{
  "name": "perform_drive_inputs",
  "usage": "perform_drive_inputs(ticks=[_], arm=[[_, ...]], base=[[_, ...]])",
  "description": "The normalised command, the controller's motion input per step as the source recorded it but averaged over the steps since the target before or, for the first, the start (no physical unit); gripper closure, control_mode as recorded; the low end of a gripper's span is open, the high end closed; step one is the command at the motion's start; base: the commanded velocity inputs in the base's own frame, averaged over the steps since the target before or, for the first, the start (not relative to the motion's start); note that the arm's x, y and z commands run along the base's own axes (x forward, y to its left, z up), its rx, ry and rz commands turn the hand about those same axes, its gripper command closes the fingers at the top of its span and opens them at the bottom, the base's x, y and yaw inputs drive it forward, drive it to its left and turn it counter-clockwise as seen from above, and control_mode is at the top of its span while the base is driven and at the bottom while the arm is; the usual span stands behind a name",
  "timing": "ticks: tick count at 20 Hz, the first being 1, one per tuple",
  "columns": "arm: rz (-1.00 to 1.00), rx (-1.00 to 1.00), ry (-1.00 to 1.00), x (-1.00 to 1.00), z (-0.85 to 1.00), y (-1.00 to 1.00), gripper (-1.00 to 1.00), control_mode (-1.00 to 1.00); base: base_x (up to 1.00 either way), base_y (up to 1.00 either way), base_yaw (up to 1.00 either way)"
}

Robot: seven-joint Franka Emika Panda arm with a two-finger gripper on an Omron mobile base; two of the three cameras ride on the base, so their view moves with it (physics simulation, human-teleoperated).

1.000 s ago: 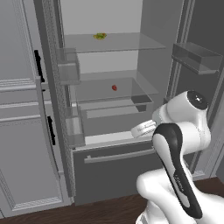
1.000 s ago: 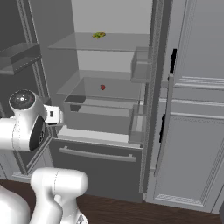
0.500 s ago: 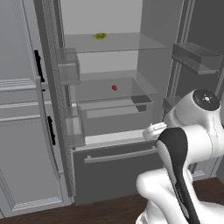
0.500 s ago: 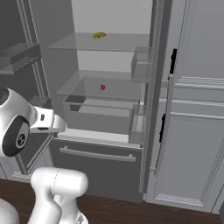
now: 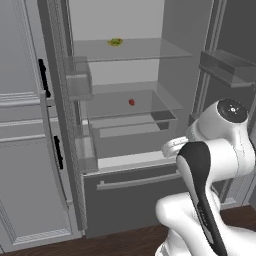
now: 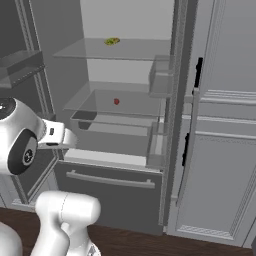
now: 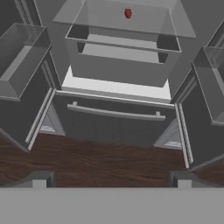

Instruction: Take the strawberry from the fridge and place it on top of the pancake, located on the dining counter.

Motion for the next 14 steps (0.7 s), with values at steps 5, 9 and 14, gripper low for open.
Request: perform_drive_inputs(ticks=[5, 9, 14], arm=[[0.00, 0.00, 0.00, 0.00, 0.00, 0.00, -1.00, 1.00], [0.00, 0.00, 0.00, 0.00, 0.00, 0.00, -1.00, 1.00], [0.00, 0.00, 0.00, 0.00, 0.00, 0.00, -1.00, 1.00]], base=[[0.87, 0.00, 0.00], [0.61, 0.00, 0.00], [0.63, 0.00, 0.00]])
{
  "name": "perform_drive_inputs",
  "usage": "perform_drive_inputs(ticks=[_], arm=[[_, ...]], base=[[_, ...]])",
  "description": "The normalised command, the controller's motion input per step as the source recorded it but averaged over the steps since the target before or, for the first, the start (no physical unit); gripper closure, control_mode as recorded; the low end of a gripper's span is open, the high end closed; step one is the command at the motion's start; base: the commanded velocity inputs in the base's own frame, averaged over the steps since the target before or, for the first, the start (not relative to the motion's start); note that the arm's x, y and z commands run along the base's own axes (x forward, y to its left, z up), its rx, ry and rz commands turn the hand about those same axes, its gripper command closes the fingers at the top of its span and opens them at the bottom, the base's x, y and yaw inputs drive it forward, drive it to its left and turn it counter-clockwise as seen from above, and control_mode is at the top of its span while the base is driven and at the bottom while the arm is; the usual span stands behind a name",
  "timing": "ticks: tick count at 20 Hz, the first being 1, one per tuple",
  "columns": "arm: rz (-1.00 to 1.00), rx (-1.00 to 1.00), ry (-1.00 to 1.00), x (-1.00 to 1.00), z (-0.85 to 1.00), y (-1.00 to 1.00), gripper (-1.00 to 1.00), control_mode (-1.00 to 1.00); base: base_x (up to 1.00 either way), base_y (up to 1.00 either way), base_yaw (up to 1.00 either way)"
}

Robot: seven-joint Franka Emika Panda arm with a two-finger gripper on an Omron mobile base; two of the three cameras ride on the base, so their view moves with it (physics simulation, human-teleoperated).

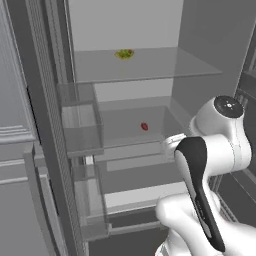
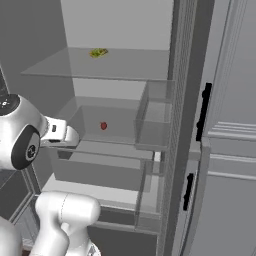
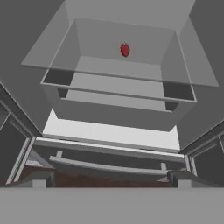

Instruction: Take the strawberry from the fridge and place it on top of the pancake, located on the dining counter.

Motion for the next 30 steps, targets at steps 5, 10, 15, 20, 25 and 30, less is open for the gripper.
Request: perform_drive_inputs(ticks=[5, 10, 15, 20, 25, 30], arm=[[0.00, 0.00, 0.00, 0.00, 0.00, 0.00, -1.00, 1.00], [0.00, 0.00, 0.00, 0.14, -0.01, -0.02, -1.00, -1.00], [0.00, 0.02, 0.00, 0.81, -0.20, -0.19, -1.00, -1.00], [0.00, 0.00, 0.00, 0.77, -0.49, -0.04, -1.00, -1.00], [0.00, 0.00, 0.03, 0.68, -0.52, 0.00, -1.00, -1.00], [0.00, 0.00, 0.01, 0.53, -0.32, 0.00, -1.00, -1.00]], base=[[0.56, 0.00, 0.00], [0.38, 0.00, 0.00], [0.00, 0.00, 0.00], [0.00, 0.00, 0.00], [0.00, 0.00, 0.00], [0.00, 0.00, 0.00]])
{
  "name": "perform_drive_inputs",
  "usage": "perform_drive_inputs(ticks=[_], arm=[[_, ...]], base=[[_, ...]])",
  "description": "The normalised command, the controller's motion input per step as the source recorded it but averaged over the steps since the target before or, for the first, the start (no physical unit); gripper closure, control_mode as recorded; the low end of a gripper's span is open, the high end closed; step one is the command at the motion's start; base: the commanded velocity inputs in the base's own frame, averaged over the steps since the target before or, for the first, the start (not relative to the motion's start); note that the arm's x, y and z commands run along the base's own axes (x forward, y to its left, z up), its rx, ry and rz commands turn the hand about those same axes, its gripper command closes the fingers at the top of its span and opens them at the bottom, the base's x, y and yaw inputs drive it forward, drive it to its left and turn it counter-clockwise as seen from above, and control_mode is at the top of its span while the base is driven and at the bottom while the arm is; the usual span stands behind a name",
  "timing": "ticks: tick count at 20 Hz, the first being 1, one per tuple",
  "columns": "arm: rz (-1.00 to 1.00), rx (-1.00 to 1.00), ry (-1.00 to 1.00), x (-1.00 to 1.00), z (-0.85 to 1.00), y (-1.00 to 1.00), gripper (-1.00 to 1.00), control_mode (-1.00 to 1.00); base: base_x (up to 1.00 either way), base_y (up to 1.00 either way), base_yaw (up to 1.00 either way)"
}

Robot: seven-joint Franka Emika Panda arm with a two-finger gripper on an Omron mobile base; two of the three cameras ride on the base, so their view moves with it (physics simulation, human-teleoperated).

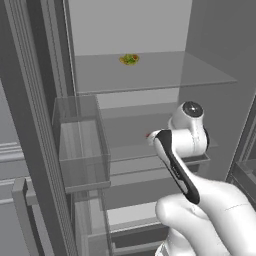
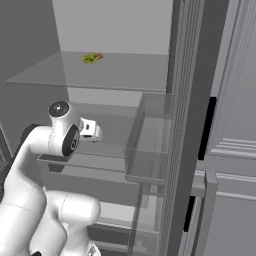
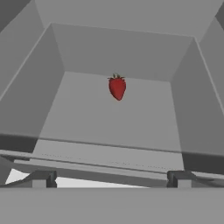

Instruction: Take the strawberry from the fridge and place it on top of the pancake, located on the dining counter.

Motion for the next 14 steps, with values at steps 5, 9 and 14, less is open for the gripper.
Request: perform_drive_inputs(ticks=[5, 9, 14], arm=[[0.00, 0.00, 0.02, 0.65, -0.23, 0.00, -1.00, -1.00], [0.00, 0.00, 0.03, 0.59, -0.31, 0.00, -1.00, -1.00], [0.00, 0.00, 0.01, 0.57, -0.21, 0.00, -1.00, -1.00]], base=[[0.00, 0.00, 0.00], [0.00, 0.00, 0.00], [0.00, 0.00, 0.00]])
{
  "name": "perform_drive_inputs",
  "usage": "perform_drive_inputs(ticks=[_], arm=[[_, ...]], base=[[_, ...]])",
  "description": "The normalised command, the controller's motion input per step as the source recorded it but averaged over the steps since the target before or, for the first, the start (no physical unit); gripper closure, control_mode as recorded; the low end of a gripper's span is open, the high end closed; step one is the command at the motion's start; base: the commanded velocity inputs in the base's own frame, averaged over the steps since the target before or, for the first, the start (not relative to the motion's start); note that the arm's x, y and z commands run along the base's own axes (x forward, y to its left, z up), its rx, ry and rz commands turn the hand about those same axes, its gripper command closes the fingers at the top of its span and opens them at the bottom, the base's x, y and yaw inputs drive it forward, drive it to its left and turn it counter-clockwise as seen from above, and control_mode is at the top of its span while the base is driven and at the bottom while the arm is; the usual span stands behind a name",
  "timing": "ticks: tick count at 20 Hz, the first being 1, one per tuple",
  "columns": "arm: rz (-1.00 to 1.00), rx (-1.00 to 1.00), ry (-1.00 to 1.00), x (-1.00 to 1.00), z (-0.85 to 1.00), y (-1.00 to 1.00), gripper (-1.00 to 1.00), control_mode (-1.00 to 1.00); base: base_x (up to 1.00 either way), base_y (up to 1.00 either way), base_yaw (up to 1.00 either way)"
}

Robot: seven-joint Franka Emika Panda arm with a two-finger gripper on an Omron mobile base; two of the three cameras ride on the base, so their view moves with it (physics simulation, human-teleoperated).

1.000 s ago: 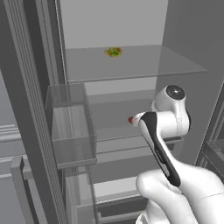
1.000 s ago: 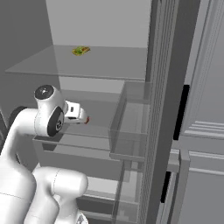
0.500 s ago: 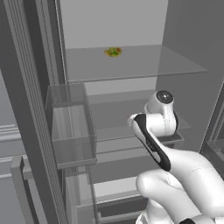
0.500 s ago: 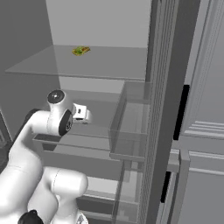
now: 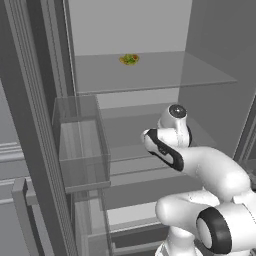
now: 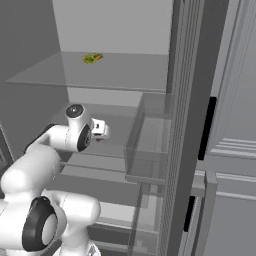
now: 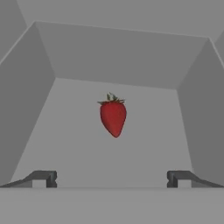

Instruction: Take the strawberry from the fridge and place it on top of the pancake, located on the dining counter.

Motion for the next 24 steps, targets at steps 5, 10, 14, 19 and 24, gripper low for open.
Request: perform_drive_inputs(ticks=[5, 10, 14, 19, 24], arm=[[0.00, 0.00, 0.02, 0.36, -0.18, 0.00, -1.00, -1.00], [0.00, 0.00, 0.01, 0.26, -0.34, 0.00, -1.00, -1.00], [0.00, 0.00, 0.00, 0.21, -0.20, 0.00, -1.00, -1.00], [0.00, 0.00, 0.00, 0.28, -0.02, 0.00, -1.00, -1.00], [0.00, 0.00, 0.00, 0.29, -0.15, 0.01, -1.00, -1.00]], base=[[0.00, 0.00, 0.00], [0.00, 0.00, 0.00], [0.00, 0.00, 0.00], [0.00, 0.00, 0.00], [0.00, 0.00, 0.00]])
